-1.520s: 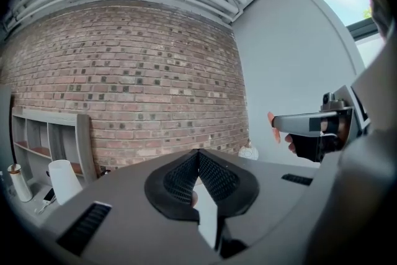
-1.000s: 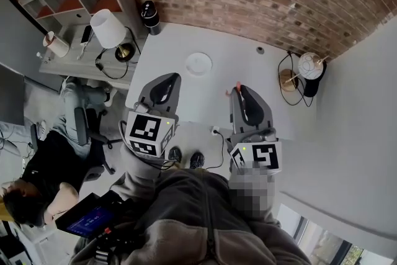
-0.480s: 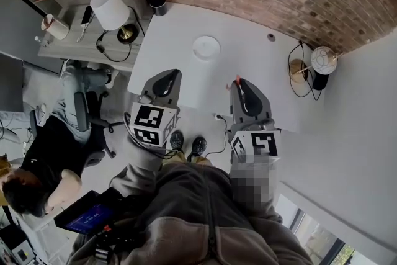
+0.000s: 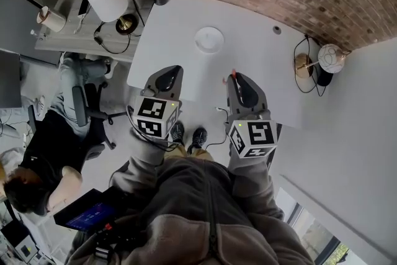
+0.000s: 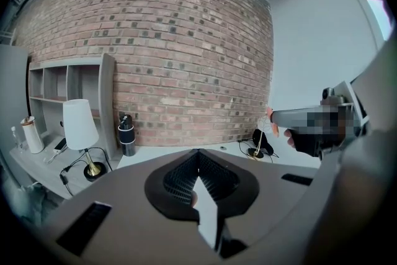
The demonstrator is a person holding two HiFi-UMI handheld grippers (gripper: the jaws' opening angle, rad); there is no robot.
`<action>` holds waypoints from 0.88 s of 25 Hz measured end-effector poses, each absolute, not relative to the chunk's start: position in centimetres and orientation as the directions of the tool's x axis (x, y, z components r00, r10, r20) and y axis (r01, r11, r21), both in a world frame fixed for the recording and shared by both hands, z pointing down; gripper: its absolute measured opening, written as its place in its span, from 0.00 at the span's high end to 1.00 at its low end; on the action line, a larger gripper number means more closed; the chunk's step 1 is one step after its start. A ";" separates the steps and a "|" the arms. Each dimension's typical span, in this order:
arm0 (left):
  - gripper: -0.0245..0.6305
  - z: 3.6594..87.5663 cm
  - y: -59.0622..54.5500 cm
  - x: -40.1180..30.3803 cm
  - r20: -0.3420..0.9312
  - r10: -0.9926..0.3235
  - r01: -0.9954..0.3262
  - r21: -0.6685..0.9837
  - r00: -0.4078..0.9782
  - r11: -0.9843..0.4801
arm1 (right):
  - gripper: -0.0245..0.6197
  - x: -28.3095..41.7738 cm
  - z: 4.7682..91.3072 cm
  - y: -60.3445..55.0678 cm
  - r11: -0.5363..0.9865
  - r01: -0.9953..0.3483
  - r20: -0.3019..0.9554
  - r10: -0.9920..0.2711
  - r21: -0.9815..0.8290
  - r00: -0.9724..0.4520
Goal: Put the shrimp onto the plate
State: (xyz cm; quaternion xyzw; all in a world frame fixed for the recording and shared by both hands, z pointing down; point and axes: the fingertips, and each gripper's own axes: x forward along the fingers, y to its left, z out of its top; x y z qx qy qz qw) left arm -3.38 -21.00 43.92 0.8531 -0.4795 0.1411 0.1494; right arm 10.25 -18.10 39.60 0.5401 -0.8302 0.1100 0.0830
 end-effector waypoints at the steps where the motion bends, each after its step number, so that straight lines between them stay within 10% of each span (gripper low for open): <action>1: 0.96 44.3 -21.2 -3.4 0.390 -0.773 -0.860 0.124 0.501 -0.495 | 0.87 10.2 40.1 -18.3 0.391 -0.915 0.265 -0.876 -0.098 -0.403; 22: 0.96 53.3 -22.4 -4.5 0.555 -0.684 -0.873 0.194 0.474 -0.447 | 0.87 9.4 49.0 -21.6 0.375 -0.913 0.422 -0.810 -0.160 -0.406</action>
